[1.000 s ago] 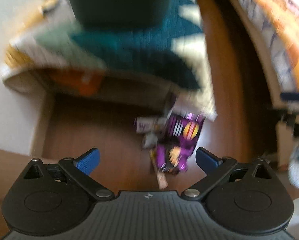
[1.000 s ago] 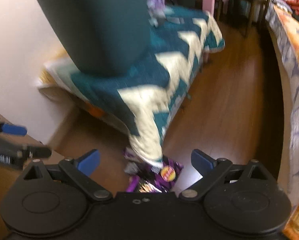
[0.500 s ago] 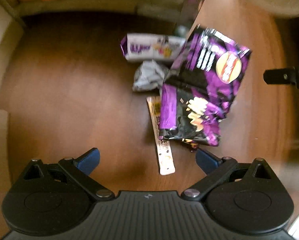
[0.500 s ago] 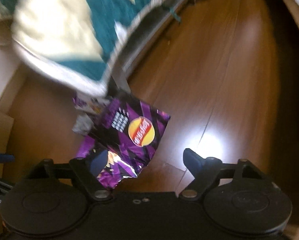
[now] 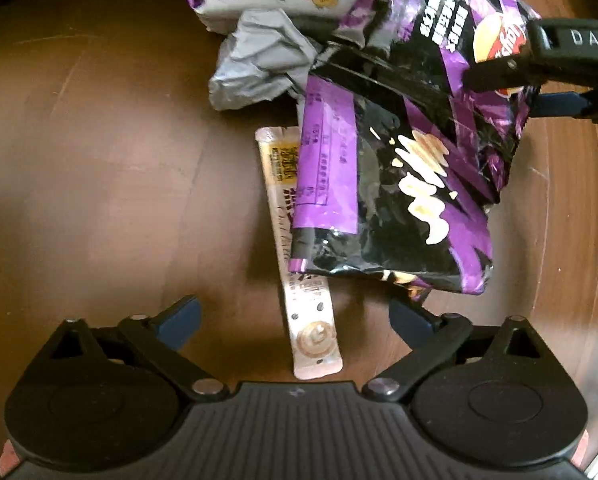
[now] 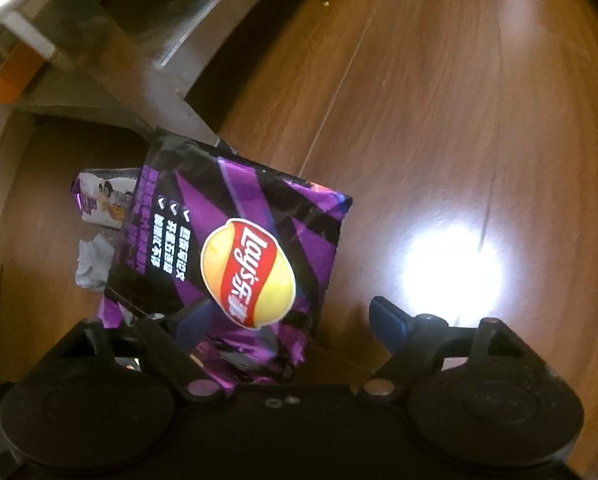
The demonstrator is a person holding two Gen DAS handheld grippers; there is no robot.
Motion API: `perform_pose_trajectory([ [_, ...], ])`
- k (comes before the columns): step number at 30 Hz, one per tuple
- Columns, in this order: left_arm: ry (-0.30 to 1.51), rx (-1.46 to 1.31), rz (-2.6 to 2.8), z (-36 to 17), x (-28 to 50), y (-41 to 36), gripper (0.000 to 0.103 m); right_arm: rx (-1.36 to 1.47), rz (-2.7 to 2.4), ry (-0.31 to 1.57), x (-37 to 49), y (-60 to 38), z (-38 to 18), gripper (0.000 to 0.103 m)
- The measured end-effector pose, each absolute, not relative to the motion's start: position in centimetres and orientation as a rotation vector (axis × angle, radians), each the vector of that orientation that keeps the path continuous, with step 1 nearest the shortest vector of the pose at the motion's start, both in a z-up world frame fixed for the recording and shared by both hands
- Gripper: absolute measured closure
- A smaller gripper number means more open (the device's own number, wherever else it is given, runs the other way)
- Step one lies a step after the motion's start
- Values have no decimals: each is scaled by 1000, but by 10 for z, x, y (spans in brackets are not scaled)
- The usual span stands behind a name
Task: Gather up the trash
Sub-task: 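Grasp the purple Lay's chip bag with the right gripper, then grasp the white snack stick with the left gripper while the right lifts the chip bag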
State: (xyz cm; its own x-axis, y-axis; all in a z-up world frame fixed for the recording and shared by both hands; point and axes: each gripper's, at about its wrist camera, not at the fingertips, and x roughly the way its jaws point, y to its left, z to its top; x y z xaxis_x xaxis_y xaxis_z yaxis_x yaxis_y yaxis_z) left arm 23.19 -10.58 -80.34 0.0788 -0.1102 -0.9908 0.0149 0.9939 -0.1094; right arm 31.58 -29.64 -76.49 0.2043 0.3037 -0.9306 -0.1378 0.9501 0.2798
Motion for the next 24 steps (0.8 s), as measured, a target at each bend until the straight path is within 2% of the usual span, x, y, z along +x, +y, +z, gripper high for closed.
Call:
perform_pose_trajectory([
  [1,1493,-84,-96,-806,232,-106,11,161,315,1329,316,-297,-767,18],
  [3,1502,-99,-94,-811,233,-106,26,182,333,1319,314,-296,-770,21],
  [4,1506,-106,-89,-813,233,-106,28,188,343,1317,312,-295,-771,30],
  [5,1496,-103,-88,-811,234,-105,30,189,351,1312,311,-294,-771,44],
  [6,1492,-107,-90,-811,234,-106,32,189,358,1309,309,-292,-770,48],
  [7,1488,-112,-90,-811,235,-105,34,182,358,1306,308,-291,-769,59],
  [8,1483,-115,-91,-809,235,-105,44,175,361,1299,306,-291,-767,69],
  [9,1479,-110,-91,-807,234,-106,58,171,361,1294,304,-291,-766,74],
  [10,1478,-103,-90,-806,234,-106,66,172,357,1297,302,-293,-765,84],
  [11,1482,-108,-89,-806,235,-107,75,171,353,1302,302,-295,-765,89],
  [14,1487,-134,-67,-806,236,-103,79,171,349,1298,296,-303,-762,98],
  [24,1481,-129,-30,-804,231,-81,85,181,299,1251,276,-310,-729,102],
])
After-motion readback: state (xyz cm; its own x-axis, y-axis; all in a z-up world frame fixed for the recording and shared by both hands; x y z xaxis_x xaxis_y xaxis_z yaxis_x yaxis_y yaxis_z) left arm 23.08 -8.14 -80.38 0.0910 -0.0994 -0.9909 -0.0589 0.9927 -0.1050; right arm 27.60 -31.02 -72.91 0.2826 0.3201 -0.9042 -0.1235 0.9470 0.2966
